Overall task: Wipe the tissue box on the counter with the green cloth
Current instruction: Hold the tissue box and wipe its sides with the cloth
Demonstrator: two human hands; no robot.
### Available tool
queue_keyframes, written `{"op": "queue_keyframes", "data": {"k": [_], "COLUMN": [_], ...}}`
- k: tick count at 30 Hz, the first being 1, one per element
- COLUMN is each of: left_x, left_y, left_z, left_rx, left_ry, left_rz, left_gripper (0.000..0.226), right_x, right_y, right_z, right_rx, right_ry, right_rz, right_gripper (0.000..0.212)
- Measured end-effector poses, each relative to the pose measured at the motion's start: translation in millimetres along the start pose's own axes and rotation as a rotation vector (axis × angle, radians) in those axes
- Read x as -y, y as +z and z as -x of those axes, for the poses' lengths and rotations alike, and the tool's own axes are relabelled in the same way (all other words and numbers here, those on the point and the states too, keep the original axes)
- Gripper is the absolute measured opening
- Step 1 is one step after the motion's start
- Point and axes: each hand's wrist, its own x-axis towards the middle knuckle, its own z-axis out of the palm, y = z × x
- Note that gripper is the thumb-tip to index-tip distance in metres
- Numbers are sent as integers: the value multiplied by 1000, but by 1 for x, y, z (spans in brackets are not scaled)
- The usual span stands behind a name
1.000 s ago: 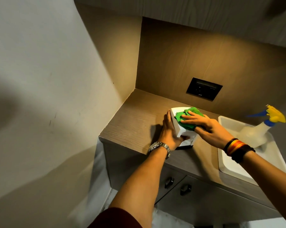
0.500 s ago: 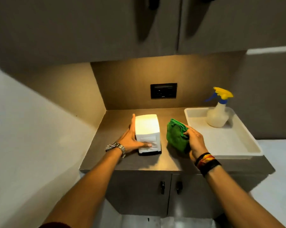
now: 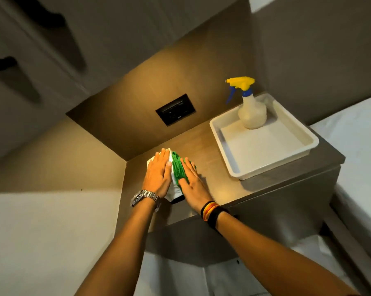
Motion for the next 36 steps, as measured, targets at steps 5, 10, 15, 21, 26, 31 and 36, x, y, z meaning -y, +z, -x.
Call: {"op": "queue_keyframes", "data": {"k": [5, 10, 15, 21, 26, 31, 36], "left_x": [-9, -8, 4, 7, -2, -1, -1], "left_y": [2, 4, 5, 4, 4, 4, 4], "left_z": [3, 2, 5, 7, 9, 10, 10], "left_rx": [-46, -74, -69, -58, -72, -79, -94], "left_ry": [-40, -50, -60, 30, 21, 31, 29], "left_rz": [57, 71, 93, 76, 77, 65, 67], "left_gripper": [62, 60, 58, 59, 58, 57, 55], "right_x": [-17, 1, 4, -30, -19, -31, -47], "right_y": [-2, -14, -7, 0, -7, 14, 18], "right_z": [-11, -59, -34, -11, -49, -14, -17], "right_rx": [-9, 2, 41, -3, -27, -32, -63], "right_ry": [15, 64, -144, -174, -101, -206, -141], "right_rz": [56, -55, -51, 150, 37, 72, 210], "right_gripper": [60, 54, 60, 64, 59, 66, 66]}}
